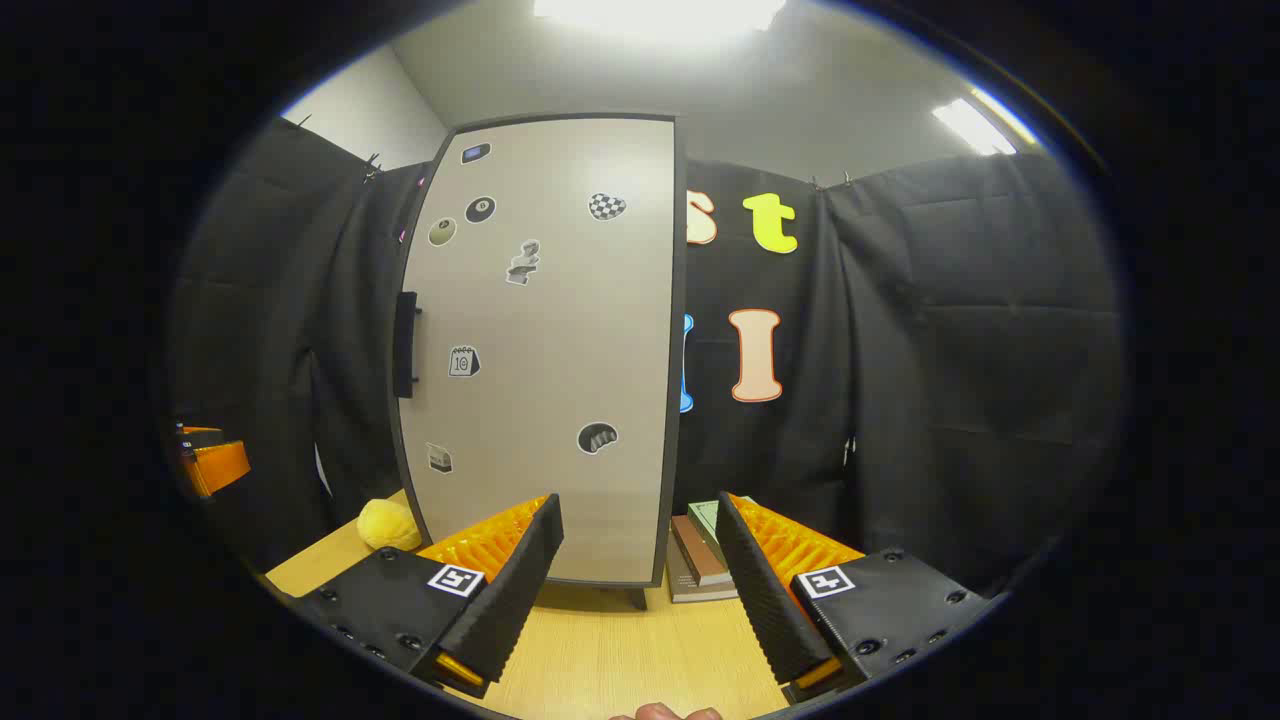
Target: Open the cabinet door with the right hand, grasp the bottle in the cabinet with the left hand and place it on the coaster, then close the cabinet door with the right hand.
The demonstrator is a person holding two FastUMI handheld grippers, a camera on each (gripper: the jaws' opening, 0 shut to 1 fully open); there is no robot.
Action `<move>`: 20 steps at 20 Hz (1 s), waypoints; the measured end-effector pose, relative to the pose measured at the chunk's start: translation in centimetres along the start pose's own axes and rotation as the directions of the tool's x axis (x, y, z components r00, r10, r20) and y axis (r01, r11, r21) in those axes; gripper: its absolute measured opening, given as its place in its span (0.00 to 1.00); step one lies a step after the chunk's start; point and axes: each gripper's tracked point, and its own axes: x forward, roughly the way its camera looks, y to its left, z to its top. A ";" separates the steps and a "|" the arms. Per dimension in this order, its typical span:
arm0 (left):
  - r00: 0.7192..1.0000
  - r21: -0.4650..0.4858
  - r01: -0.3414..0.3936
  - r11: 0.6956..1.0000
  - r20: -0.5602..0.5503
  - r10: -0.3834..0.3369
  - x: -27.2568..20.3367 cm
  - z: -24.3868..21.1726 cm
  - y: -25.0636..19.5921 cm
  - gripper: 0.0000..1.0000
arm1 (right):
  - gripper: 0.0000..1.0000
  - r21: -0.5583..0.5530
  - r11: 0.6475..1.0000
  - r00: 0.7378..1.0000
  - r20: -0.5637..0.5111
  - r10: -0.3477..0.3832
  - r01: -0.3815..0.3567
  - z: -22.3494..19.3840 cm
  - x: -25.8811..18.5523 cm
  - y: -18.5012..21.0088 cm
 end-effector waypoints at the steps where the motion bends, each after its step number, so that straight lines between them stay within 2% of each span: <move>1: 1.000 -0.004 -0.010 1.000 0.000 0.010 -0.1 -0.1 0.3 0.89 | 0.98 0.005 1.000 1.000 -0.001 0.002 -0.002 0.0 -0.2 0.0; 12: 1.000 -0.001 0.001 1.000 0.001 -0.001 -0.9 -0.6 0.4 0.86 | 0.97 0.022 0.999 1.000 -0.006 -0.023 0.024 0.2 -0.9 -0.4; 14: 1.000 0.009 0.002 1.000 0.006 -0.002 -0.9 -0.6 0.6 0.89 | 0.97 0.025 1.000 1.000 -0.003 -0.014 0.015 0.3 -0.8 0.1; 16: 1.000 0.018 -0.003 1.000 0.008 0.002 -0.9 -0.6 0.9 0.86 | 0.98 0.019 1.000 1.000 -0.001 -0.004 0.004 0.5 -0.8 0.6; 17: 1.000 0.016 -0.009 1.000 0.007 0.008 -0.8 -0.8 1.1 0.89 | 0.98 0.018 1.000 1.000 -0.001 0.001 -0.001 0.6 -0.7 0.9; 20: 1.000 -0.012 -0.030 0.999 -0.001 0.030 -1.0 -1.3 1.9 0.89 | 0.97 0.022 0.999 1.000 0.002 0.025 -0.025 0.9 -0.5 2.0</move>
